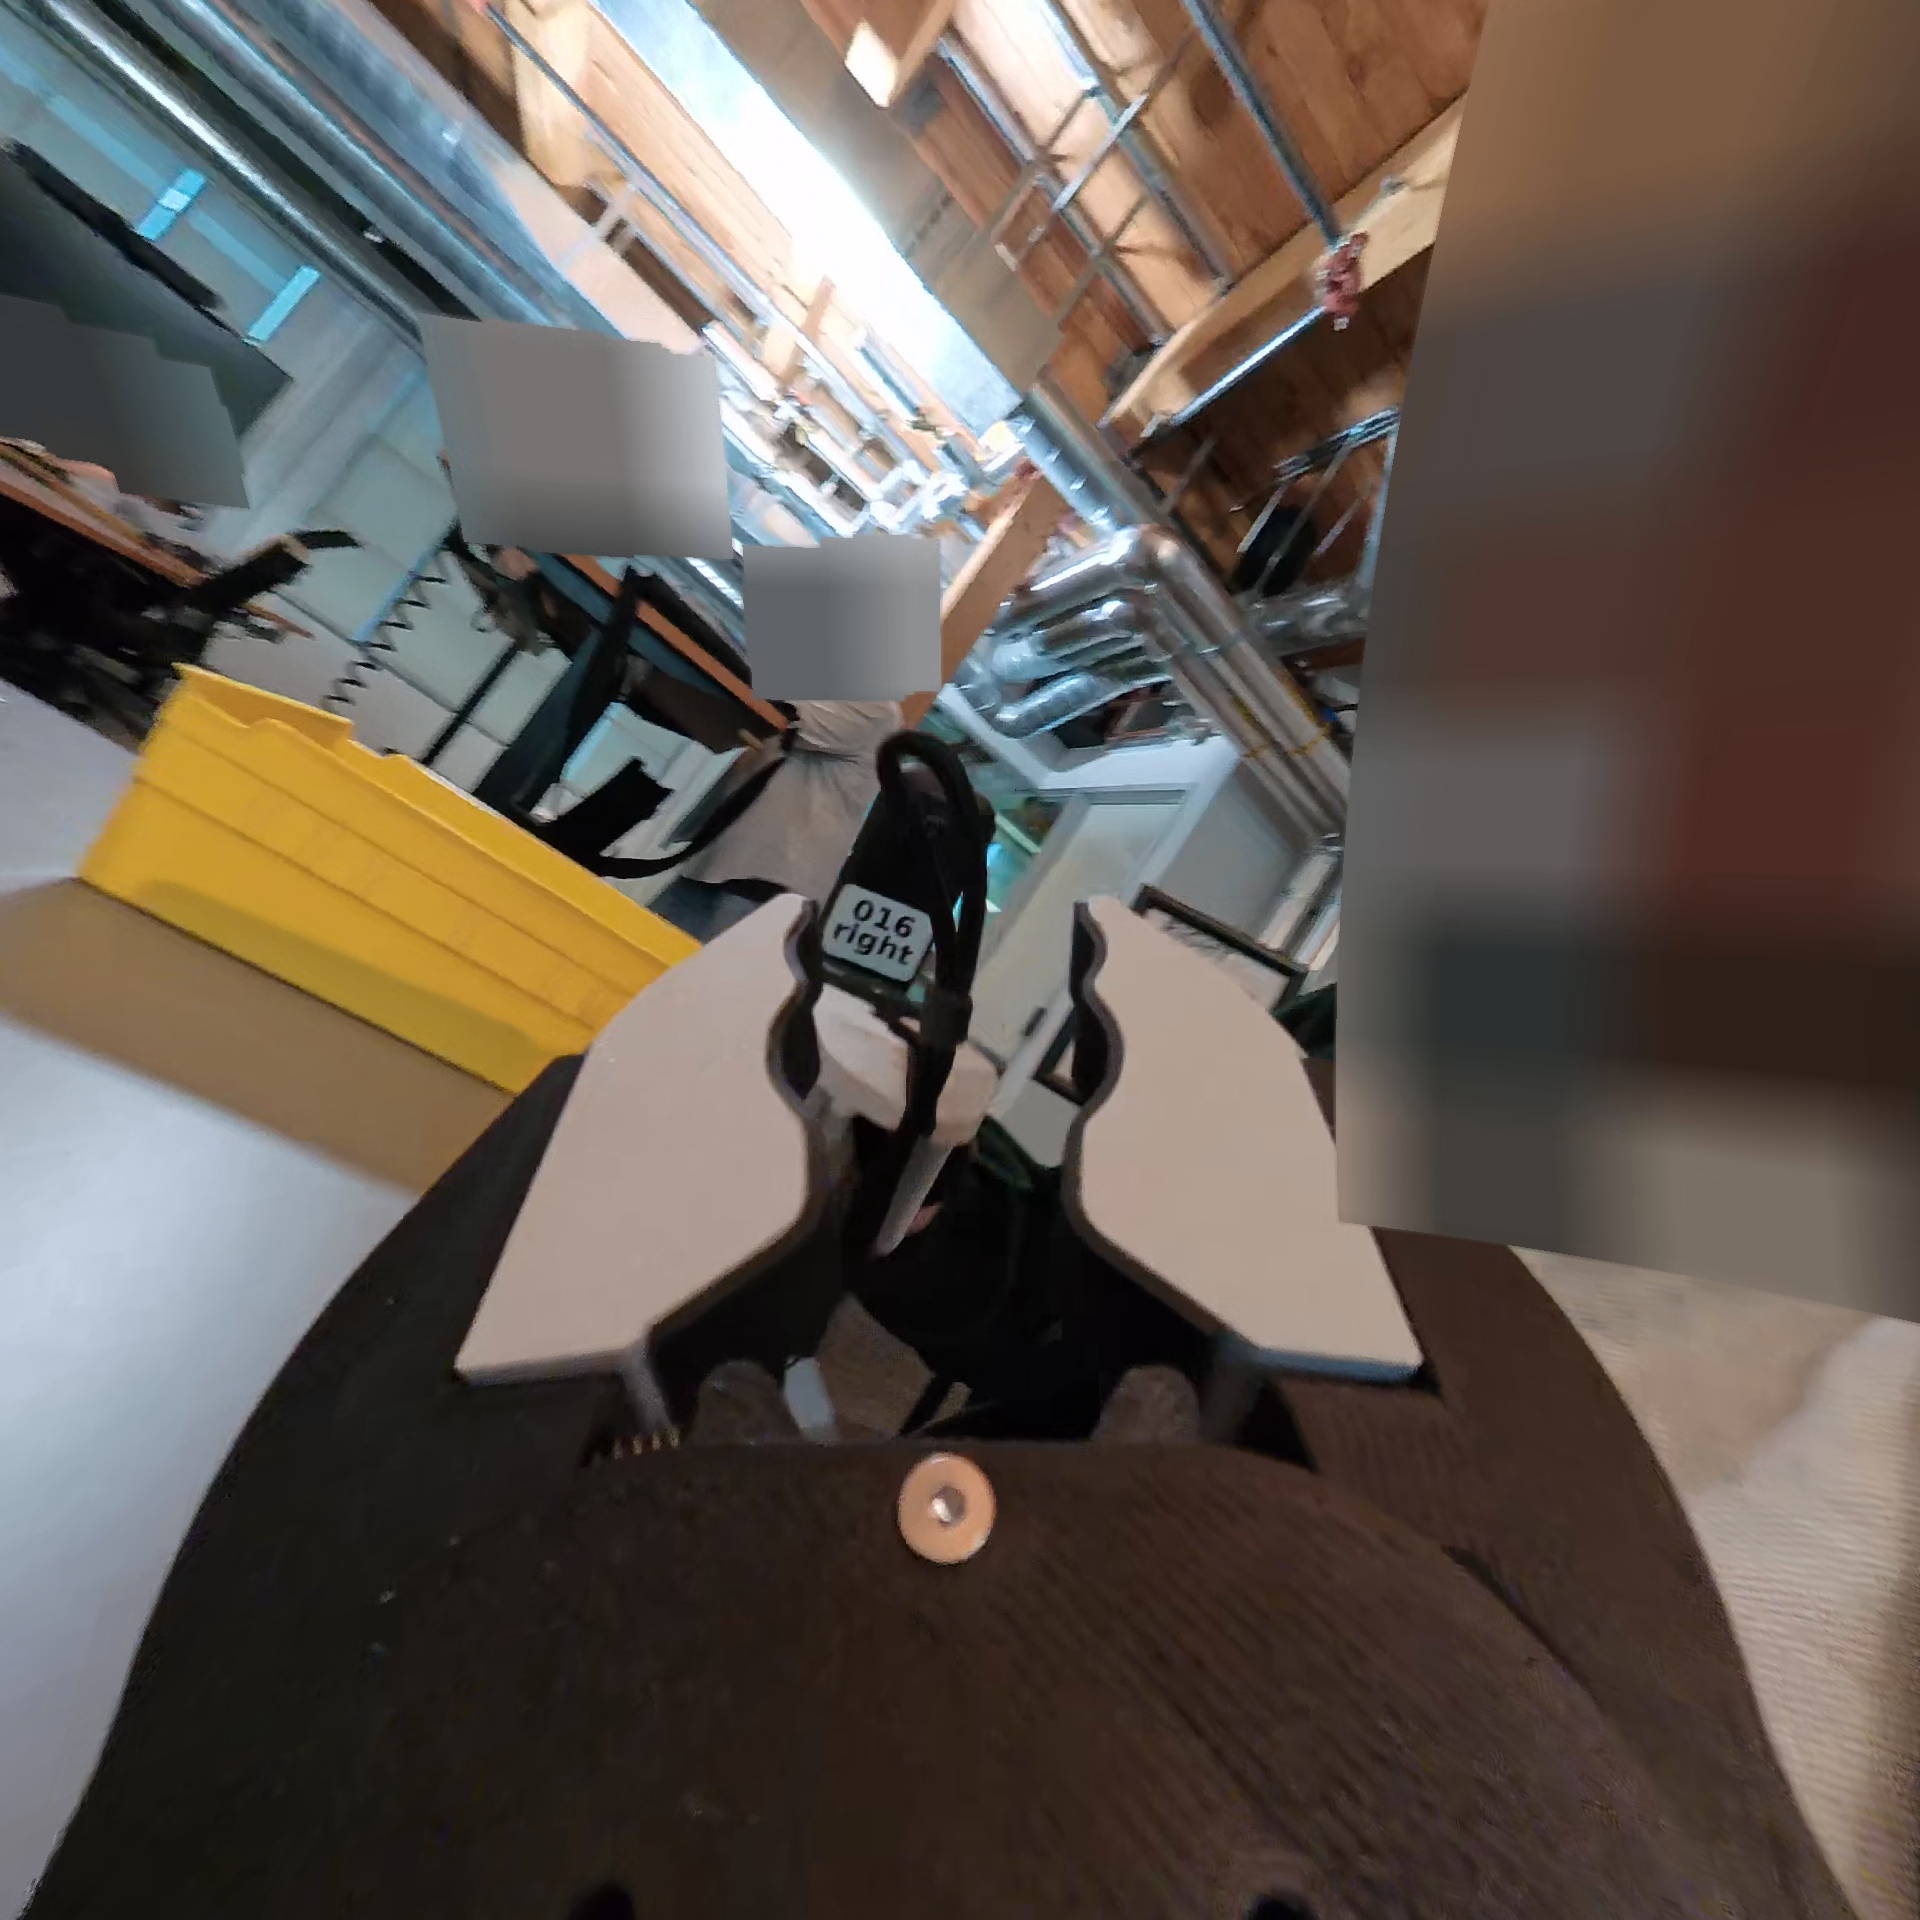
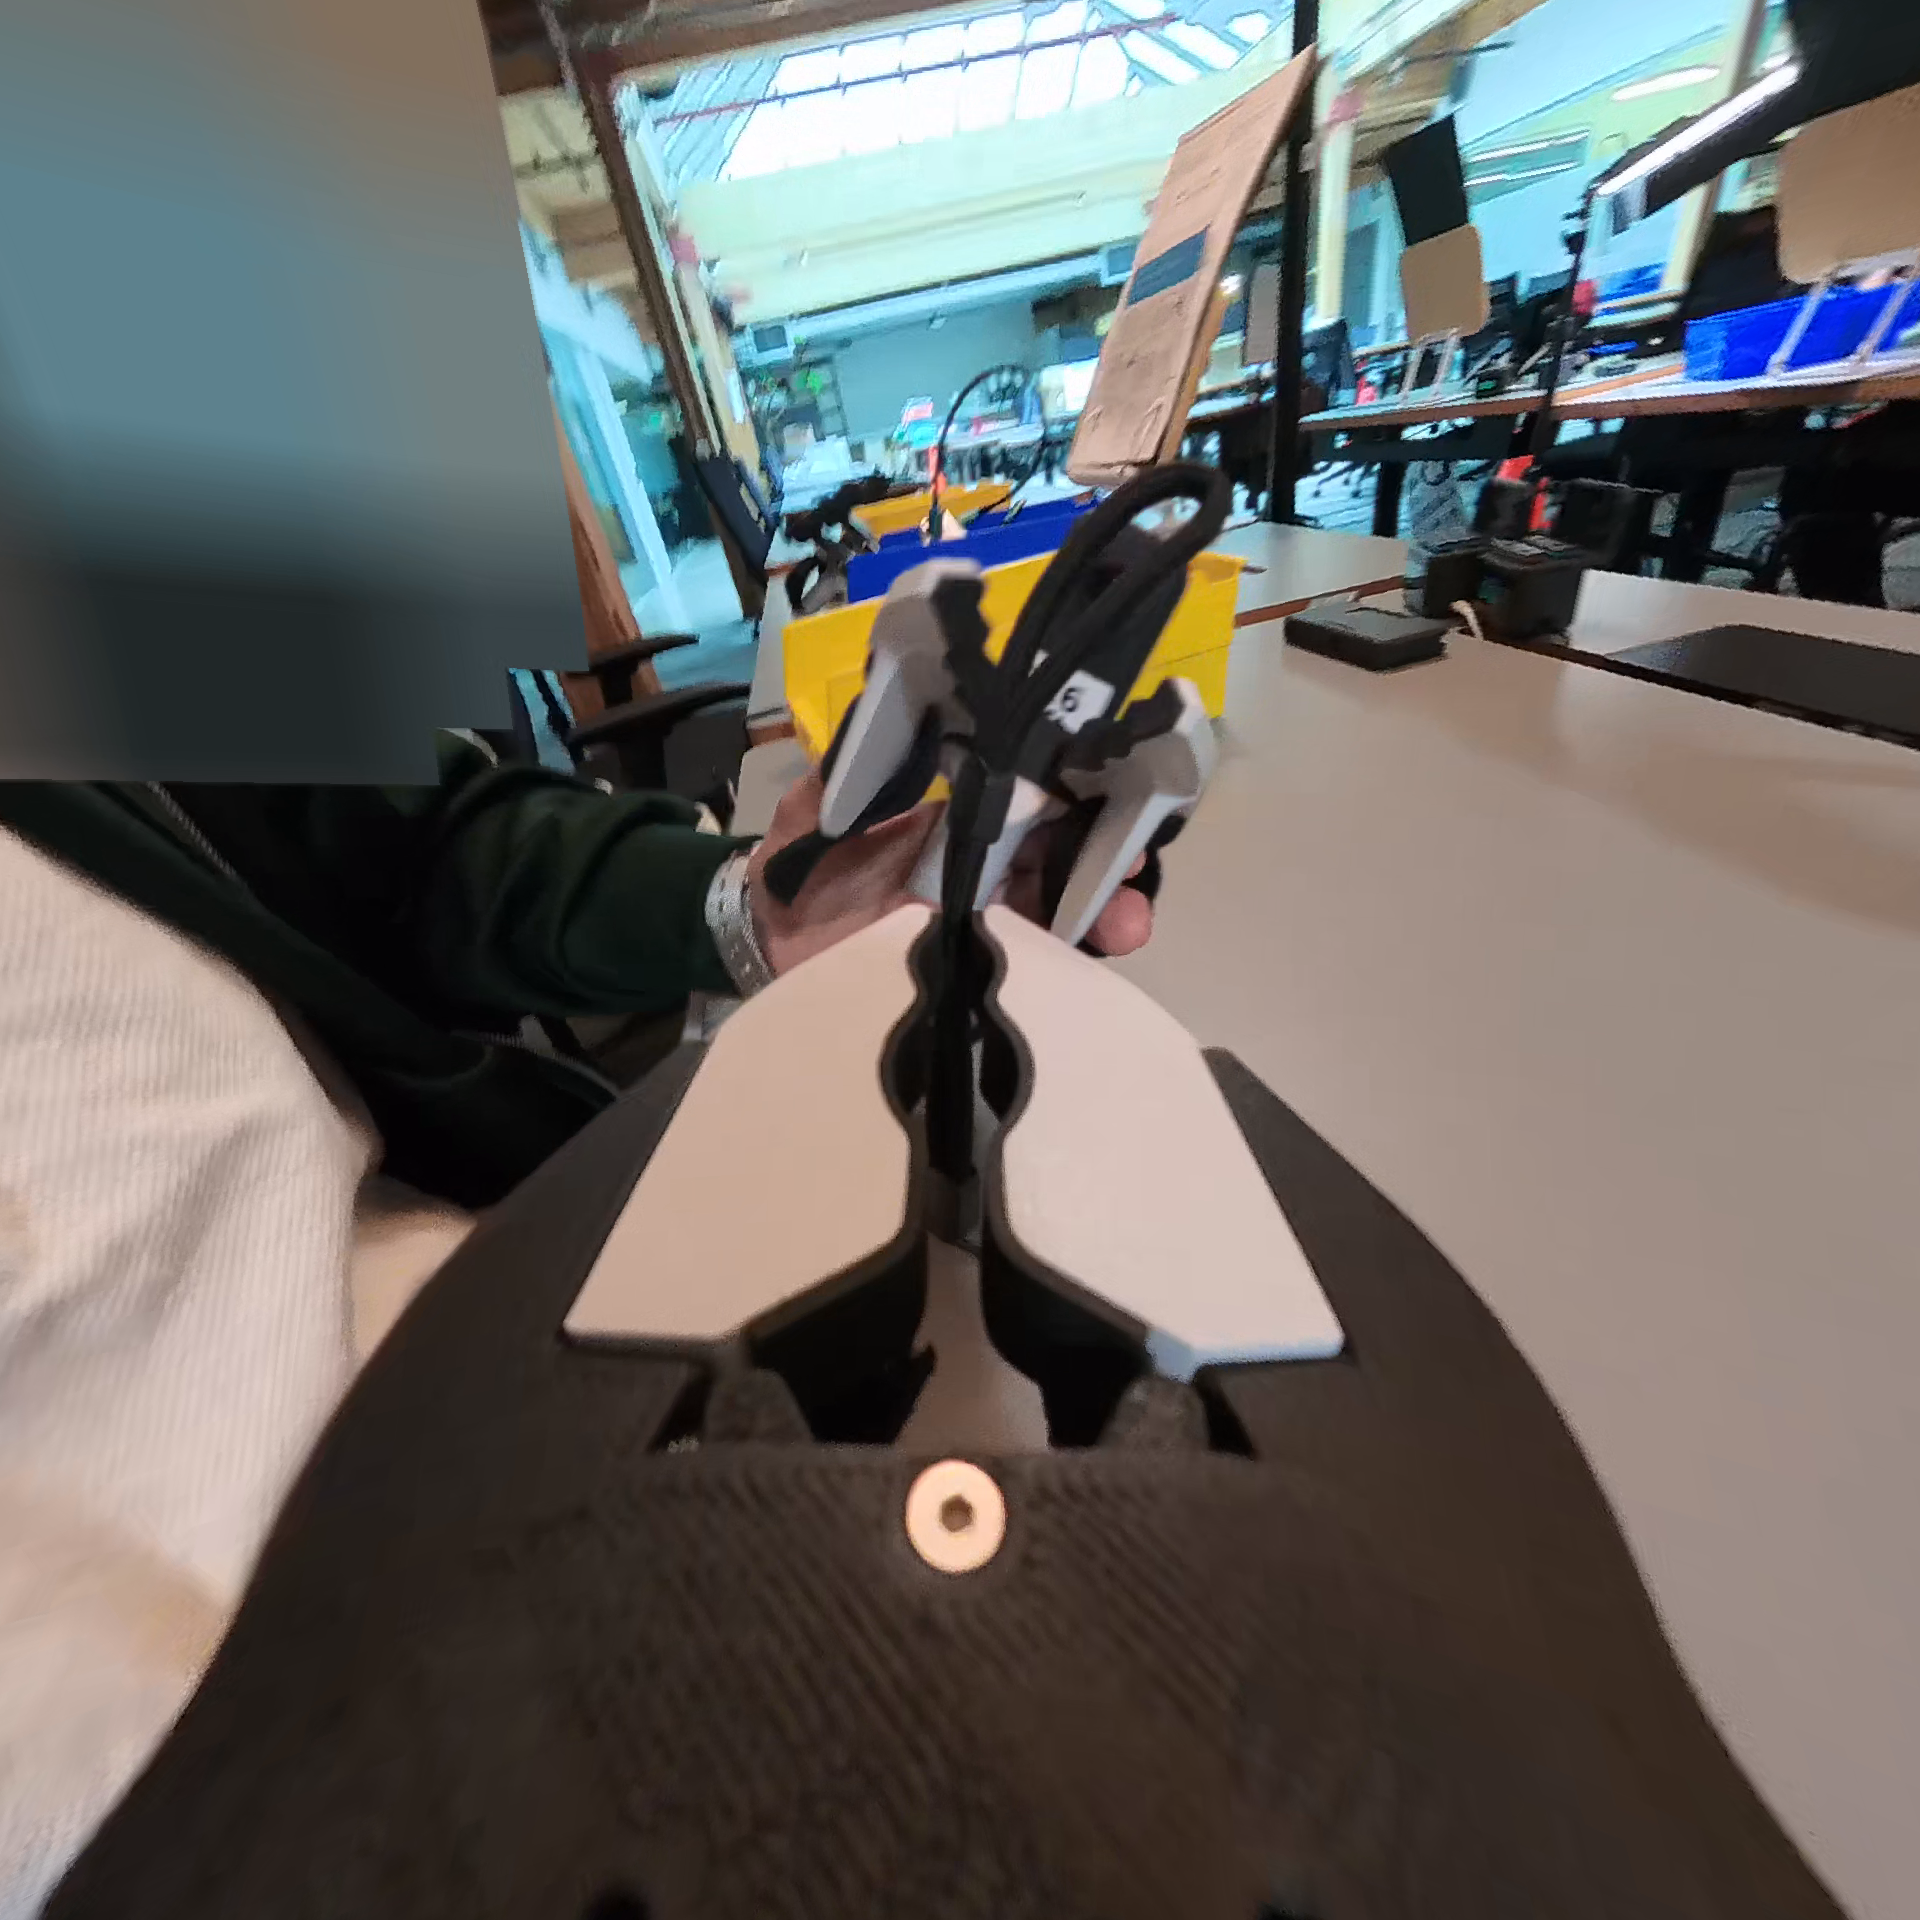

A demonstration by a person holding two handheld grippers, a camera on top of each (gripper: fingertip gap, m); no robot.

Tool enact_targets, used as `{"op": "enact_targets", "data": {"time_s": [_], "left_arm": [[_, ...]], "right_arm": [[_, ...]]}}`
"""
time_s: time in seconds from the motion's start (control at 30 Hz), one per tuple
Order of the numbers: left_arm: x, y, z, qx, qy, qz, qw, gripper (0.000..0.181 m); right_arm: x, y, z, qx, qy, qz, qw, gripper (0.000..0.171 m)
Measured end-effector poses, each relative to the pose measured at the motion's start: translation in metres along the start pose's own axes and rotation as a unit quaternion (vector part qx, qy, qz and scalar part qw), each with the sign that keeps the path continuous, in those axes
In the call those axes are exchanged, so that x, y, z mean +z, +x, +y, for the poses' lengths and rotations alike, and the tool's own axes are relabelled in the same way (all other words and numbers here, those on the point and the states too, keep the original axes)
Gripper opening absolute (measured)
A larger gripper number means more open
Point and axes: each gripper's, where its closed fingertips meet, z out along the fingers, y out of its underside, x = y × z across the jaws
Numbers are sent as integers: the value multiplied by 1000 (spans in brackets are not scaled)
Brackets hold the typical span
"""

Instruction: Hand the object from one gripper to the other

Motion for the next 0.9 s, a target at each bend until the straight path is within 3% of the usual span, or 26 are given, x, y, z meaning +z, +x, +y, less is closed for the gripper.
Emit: {"op": "enact_targets", "data": {"time_s": [0.03, 0.3, 0.57, 0.73, 0.83, 0.9], "left_arm": [[0, -4, 1, 14, -5, -18, 1000, 49], [5, -33, 49, 61, -142, -112, 982, 35], [2, -51, 77, 124, -231, -174, 949, 28], [2, -54, 77, 144, -235, -193, 942, 26], [2, -52, 76, 148, -233, -191, 942, 8], [1, -49, 74, 137, -235, -187, 944, 7]], "right_arm": [[-4, 6, -3, 19, 14, 7, 1000, 4], [-30, 40, -26, 120, 119, 57, 984, 4], [-21, 42, -28, 103, 119, 112, 981, 4], [-17, 41, -29, 98, 123, 137, 978, 4], [-14, 40, -28, 94, 122, 145, 978, 4], [-14, 41, -27, 83, 115, 151, 978, 7]]}}
